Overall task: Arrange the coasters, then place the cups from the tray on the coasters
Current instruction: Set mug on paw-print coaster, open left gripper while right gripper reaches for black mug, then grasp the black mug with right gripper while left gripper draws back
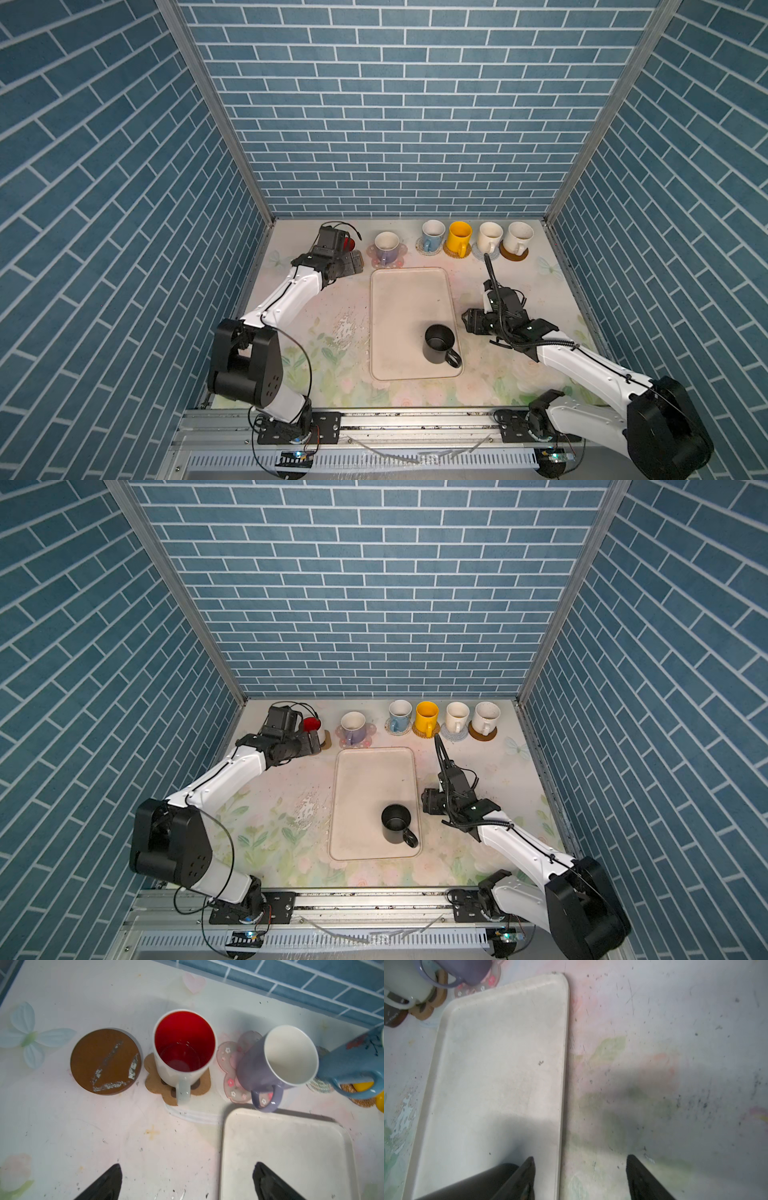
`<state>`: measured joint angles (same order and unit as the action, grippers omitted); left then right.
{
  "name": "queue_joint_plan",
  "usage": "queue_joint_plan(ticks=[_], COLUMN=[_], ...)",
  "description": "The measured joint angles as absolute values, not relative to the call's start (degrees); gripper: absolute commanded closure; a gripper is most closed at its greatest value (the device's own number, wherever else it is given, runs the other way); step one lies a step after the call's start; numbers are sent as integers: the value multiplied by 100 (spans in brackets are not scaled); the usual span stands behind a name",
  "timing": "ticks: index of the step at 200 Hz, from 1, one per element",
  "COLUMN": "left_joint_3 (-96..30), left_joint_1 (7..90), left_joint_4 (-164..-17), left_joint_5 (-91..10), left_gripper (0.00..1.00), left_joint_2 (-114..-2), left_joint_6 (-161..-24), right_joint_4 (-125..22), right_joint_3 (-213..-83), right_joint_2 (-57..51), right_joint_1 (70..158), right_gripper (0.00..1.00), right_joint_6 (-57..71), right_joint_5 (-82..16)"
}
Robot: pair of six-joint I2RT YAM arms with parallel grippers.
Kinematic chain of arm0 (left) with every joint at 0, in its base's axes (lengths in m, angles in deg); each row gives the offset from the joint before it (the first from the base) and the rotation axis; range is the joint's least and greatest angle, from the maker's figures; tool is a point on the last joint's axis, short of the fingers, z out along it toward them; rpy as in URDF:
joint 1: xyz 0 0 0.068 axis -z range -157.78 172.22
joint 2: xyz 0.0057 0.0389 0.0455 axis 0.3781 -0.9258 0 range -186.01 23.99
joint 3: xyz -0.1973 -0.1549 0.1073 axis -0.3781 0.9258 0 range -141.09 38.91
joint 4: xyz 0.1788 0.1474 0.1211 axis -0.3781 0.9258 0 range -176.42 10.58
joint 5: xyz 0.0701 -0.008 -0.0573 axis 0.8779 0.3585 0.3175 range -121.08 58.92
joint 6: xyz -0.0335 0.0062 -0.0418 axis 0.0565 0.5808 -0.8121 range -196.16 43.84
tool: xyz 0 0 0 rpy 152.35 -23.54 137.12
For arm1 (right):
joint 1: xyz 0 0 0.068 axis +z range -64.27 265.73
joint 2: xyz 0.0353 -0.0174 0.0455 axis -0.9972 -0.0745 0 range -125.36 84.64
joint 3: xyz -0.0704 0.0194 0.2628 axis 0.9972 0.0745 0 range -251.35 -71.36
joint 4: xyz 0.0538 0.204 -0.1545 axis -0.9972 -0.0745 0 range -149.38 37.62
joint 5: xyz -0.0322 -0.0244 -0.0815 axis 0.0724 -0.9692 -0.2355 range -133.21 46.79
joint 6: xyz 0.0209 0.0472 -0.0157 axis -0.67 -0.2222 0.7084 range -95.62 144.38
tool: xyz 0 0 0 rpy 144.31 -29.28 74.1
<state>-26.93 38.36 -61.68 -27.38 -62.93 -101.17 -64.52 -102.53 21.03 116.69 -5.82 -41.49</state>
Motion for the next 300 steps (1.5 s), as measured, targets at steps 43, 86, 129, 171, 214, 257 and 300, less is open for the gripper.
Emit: queue_joint_plan(ticks=[43,86,129,171,214,257,300], left_joint_3=[-1978,-1467,-1115,-879,-748,-584,-396], left_joint_1=[4551,4918,4953,4953,4953,4953,4955], left_joint_4=[-6241,-6282,-6273,-6221,-6123,-6057,-6061], left_joint_5=[-2725,-2613,-2539,-2425,-2428,-2460,-2556], left_gripper=[1,1,1,1,1,1,1], left_joint_2=[-5762,-5383,-4800,-4433,-4310,-4148,-4074], left_joint_6=[-10192,-10296,-10340,-10338,-10331,-10325,-10318], right_joint_4=[-7001,-7171,-7162,-6928,-6633,-6148,-6039], right_joint_3=[-10242,-10242,-10247,-10256,-10481,-10739,-11016], right_joint_2=[2457,2352,1784,1209,776,302,-8], right_joint_1=[11787,12101,12591,12882,12991,13129,13214], right_gripper=[29,30,31,32,33,34,34], right_joint_6=[-582,-582,-584,-691,-945,-1172,-1229], right_joint_5=[-3605,-3205,-3006,-2788,-2713,-2663,-2665])
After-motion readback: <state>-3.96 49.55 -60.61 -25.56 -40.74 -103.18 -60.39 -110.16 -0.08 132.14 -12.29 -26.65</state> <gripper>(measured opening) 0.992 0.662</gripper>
